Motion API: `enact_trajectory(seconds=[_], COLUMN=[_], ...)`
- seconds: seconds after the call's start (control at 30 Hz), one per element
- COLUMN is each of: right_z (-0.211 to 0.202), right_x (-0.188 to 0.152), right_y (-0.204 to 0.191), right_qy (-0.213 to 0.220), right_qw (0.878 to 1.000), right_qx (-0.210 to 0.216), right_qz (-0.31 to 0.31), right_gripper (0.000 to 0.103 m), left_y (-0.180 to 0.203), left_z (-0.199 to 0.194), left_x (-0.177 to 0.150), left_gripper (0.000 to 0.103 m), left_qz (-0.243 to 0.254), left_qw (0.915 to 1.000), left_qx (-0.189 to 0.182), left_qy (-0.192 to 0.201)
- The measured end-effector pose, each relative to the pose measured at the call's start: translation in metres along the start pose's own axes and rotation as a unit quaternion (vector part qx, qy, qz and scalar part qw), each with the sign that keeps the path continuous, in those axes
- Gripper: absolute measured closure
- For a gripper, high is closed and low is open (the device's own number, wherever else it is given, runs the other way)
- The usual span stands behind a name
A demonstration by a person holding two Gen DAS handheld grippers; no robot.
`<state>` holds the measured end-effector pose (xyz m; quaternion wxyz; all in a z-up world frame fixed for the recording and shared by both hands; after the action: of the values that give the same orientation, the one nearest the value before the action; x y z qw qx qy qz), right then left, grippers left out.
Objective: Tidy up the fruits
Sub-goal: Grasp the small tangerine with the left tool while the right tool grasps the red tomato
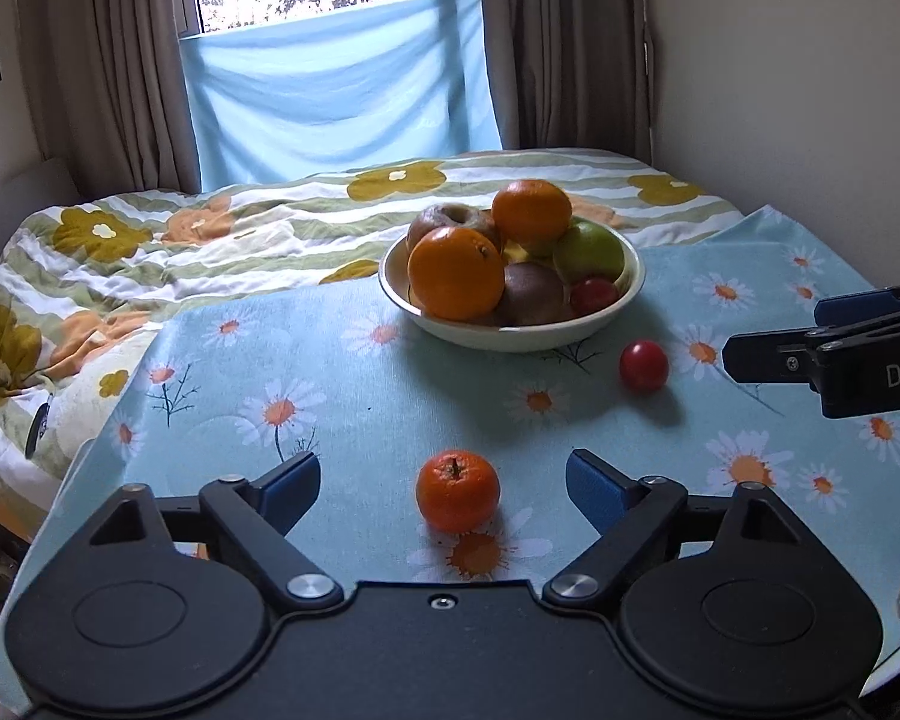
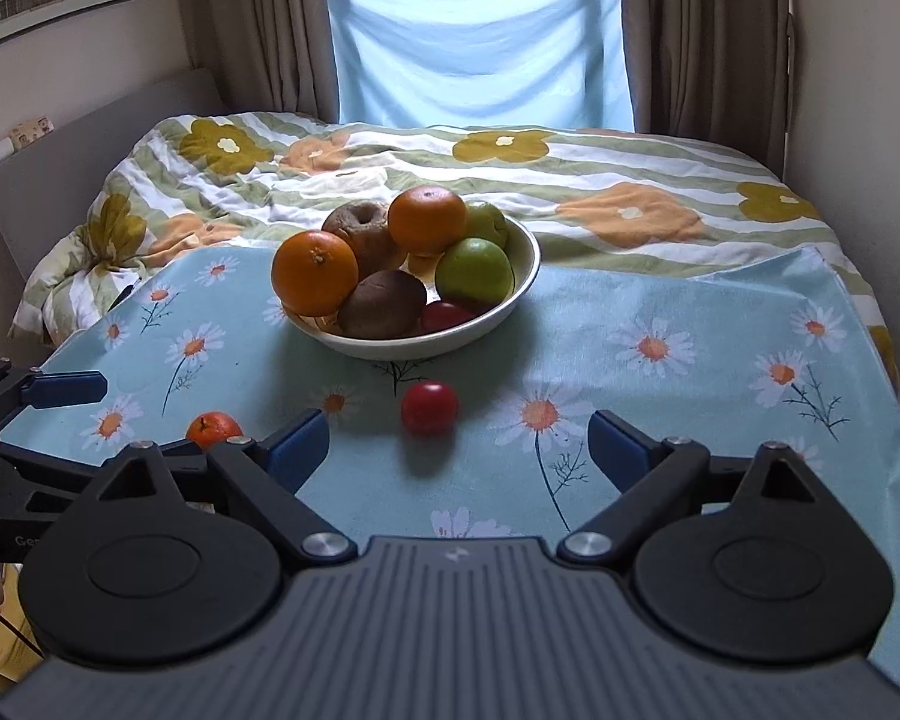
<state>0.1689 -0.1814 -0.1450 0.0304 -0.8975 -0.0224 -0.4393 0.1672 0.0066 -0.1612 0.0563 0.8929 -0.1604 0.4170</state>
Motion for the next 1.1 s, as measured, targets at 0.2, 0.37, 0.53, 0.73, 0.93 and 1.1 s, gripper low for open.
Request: enact_trajectory(seconds=[0.2,0.37,0.53,0.73,0.93,1.1], right_z=[0.031,0.043,0.056,0.07,0.082,0.092], right_x=[-0.011,-0.011,-0.01,-0.011,-0.007,-0.003], right_y=[-0.006,-0.012,-0.017,-0.023,-0.03,-0.031], right_qy=[-0.026,-0.043,-0.061,-0.076,-0.079,-0.08], right_qw=[1.0,0.999,0.998,0.997,0.996,0.996], right_qx=[0.004,-0.001,0.003,0.005,0.004,0.001], right_qz=[-0.01,-0.029,-0.03,-0.031,-0.037,-0.035], right_gripper=[0.0,0.0,0.01,0.023,0.034,0.05], left_y=[-0.002,-0.001,-0.001,-0.001,-0.003,-0.005], left_z=[0.024,0.035,0.042,0.04,0.038,0.036], left_x=[-0.007,-0.006,-0.01,-0.012,-0.014,-0.015], left_gripper=[0.025,0.045,0.06,0.061,0.061,0.061], left_qz=[-0.013,-0.017,-0.025,-0.025,-0.02,-0.023], left_qw=[0.9994,0.9987,0.9975,0.9977,0.9979,0.9977], left_qx=[0.0,-0.006,-0.014,-0.016,-0.015,-0.02], left_qy=[-0.031,-0.049,-0.064,-0.061,-0.06,-0.06])
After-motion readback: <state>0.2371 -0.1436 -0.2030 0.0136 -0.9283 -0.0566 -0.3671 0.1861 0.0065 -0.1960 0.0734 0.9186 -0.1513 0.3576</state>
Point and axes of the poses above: each gripper's, at about its wrist camera, not at the fingertips, and z roughly the way its jaws point, y to its right, x to its top, the point moved 9 cm from there along z, roughly the way its jaws point, and after that the axes turned 8 degrees about -x, right-handed, at the moved point
